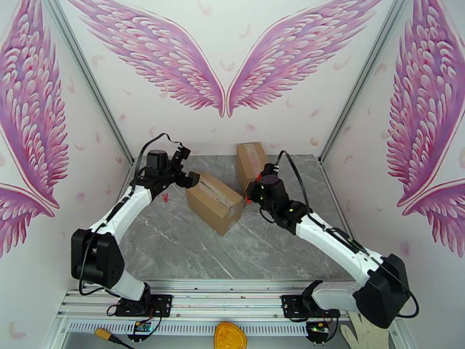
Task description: Unpack the express box
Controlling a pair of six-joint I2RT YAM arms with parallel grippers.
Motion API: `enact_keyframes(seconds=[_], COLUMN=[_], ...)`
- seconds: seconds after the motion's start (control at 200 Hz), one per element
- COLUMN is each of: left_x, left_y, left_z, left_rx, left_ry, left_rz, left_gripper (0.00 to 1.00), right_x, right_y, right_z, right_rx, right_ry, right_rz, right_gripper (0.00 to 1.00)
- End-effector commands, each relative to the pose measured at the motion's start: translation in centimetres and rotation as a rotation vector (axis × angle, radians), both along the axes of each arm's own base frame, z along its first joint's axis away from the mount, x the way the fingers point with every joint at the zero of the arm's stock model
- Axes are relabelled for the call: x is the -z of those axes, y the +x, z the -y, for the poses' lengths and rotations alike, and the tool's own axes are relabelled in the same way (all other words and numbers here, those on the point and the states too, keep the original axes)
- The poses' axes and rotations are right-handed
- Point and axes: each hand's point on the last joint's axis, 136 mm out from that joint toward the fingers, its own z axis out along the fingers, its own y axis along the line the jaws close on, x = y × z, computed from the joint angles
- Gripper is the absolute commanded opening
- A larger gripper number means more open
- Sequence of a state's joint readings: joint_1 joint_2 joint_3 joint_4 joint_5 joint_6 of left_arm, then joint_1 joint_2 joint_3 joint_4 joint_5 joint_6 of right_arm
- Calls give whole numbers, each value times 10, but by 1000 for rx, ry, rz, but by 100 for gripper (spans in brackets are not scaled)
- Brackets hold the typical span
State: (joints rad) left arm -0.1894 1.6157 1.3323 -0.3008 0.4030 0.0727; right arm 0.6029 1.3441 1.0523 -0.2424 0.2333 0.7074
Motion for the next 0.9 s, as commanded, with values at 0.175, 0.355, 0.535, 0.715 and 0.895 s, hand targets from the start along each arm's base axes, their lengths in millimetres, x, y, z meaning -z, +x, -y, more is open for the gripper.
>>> enact_keyframes(seconds=[0.175, 0.355, 0.535, 0.715, 0.895], left_x=[27, 28, 29, 18, -5], left_y=[-18, -42, -63, -85, -79], left_z=[-7, -9, -9, -7, -36], left_rx=[-116, -122, -116, -85, -159], left_ry=[-228, -257, -282, -284, -83], left_rz=[-246, -264, -285, -265, -55], left_gripper=[92, 91, 91, 90, 97], right_x=[-9, -15, -12, -13, -13], right_y=[21, 33, 42, 43, 29], right_z=[-15, -20, -16, 0, 18], right_rx=[9, 13, 24, 66, 145], right_ry=[22, 74, 100, 90, 177], right_rz=[63, 108, 116, 116, 103], right_gripper=[0, 0, 0, 0, 0])
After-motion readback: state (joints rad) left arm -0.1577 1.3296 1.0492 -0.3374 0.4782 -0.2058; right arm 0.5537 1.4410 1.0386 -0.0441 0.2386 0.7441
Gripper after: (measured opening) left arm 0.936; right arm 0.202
